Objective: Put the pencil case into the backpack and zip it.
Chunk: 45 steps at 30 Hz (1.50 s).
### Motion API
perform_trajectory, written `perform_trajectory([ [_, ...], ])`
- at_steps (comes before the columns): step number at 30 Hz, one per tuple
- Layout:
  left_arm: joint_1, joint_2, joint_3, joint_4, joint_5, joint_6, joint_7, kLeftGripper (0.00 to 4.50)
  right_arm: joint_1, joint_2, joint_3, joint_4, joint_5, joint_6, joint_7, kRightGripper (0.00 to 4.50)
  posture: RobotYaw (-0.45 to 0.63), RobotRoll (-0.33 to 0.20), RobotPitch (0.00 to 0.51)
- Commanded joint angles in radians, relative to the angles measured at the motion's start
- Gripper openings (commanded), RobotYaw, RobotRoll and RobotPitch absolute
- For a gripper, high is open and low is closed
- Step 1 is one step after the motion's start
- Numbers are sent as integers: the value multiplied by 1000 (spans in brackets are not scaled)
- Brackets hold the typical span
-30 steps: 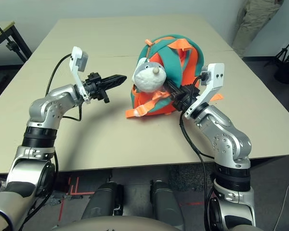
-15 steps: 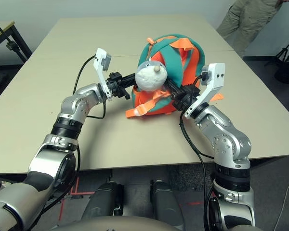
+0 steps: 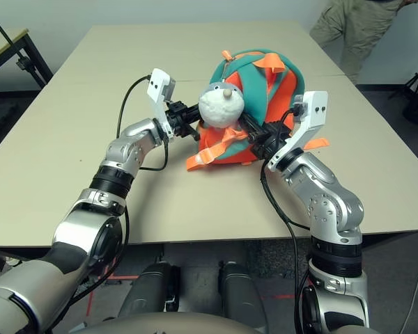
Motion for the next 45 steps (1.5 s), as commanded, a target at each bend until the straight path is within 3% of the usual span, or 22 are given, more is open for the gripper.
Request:
perform_trajectory([
  [1,44,3,-98,-35,64,39,-44,0,2,9,13,-23,5,-8,4,140,54,0,78],
  [4,80,52,-148,-76,114,33,-75,0,4,10,14,-25,4,-7,4,140,53,0,80],
  [7,92,91,-92,-157,36,129,-99,0,7,9,15,-27,5,-5,4,140,57,0,84],
  [10,91,180,-42,-257,-24,214,-149,873,5,6,16,-22,6,-3,7,140,68,0,86],
  [14,84,309,-18,-363,-53,283,-201,2433,2,1,25,-9,2,-1,20,140,72,0,86],
  [19,49,404,49,-475,-137,385,-220,4401,5,-15,42,11,-17,-8,45,140,92,0,83],
  [23,14,431,86,-553,-212,445,-225,4500,15,-28,55,27,-39,-21,65,140,94,0,76],
  [31,29,419,13,-691,-295,528,-262,4500,55,-27,70,54,-83,-56,97,140,81,0,70],
  [39,22,388,-82,-624,-229,458,-267,4500,68,-10,70,47,-95,-69,90,140,68,0,67],
  [45,19,323,-128,-540,-174,381,-250,4500,73,-3,70,35,-98,-71,86,140,58,0,69],
])
